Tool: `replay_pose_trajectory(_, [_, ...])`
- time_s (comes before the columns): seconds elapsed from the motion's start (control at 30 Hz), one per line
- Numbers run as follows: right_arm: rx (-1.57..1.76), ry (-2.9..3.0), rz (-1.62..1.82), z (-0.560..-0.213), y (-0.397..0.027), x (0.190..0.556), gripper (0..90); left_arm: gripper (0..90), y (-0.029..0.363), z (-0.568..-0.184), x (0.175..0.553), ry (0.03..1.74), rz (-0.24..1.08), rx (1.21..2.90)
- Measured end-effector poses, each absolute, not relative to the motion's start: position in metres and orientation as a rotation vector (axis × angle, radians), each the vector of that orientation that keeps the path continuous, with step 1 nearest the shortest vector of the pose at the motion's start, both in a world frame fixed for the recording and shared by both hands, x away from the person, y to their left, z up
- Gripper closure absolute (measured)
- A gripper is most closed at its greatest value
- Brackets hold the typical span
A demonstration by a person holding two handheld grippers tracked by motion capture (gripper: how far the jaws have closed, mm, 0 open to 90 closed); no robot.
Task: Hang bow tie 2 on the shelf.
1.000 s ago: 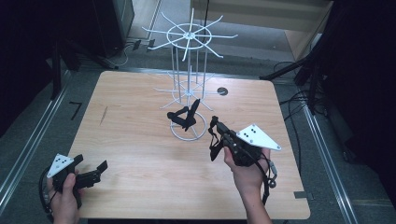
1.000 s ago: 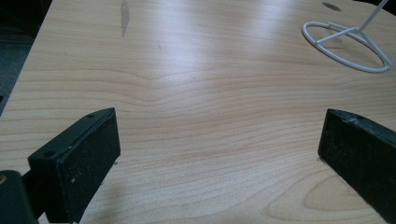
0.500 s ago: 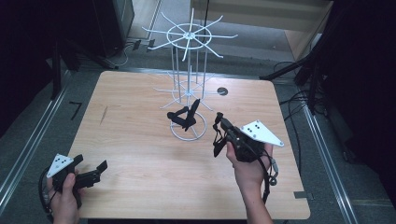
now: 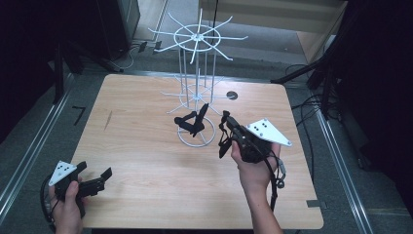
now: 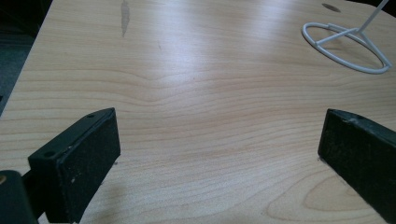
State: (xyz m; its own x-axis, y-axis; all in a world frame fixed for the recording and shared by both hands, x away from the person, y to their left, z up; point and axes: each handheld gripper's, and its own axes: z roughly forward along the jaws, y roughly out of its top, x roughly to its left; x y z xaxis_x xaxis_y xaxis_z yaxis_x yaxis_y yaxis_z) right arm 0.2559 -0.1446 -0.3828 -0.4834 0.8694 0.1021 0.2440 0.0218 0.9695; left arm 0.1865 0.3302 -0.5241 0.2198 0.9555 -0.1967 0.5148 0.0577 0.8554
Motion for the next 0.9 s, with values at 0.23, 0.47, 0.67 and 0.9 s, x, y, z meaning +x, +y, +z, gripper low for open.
replay_pose_trajectory(0.23, [1.126,1.758,1.505,-0.379,-0.133,0.257,90.0,0.0,0.331,-0.524,0.187,1.421,0.609,1.587])
replay_pose_trajectory(0.47, [1.126,1.766,1.509,-0.381,-0.123,0.260,90.0,0.0,0.331,-0.524,0.187,1.423,0.609,1.587])
replay_pose_trajectory(0.67, [1.126,1.784,1.491,-0.385,-0.115,0.266,90.0,0.0,0.331,-0.524,0.187,1.423,0.608,1.587])
replay_pose_trajectory(0.9, [1.135,1.788,1.488,-0.390,-0.108,0.271,90.0,0.0,0.331,-0.524,0.187,1.422,0.609,1.584])
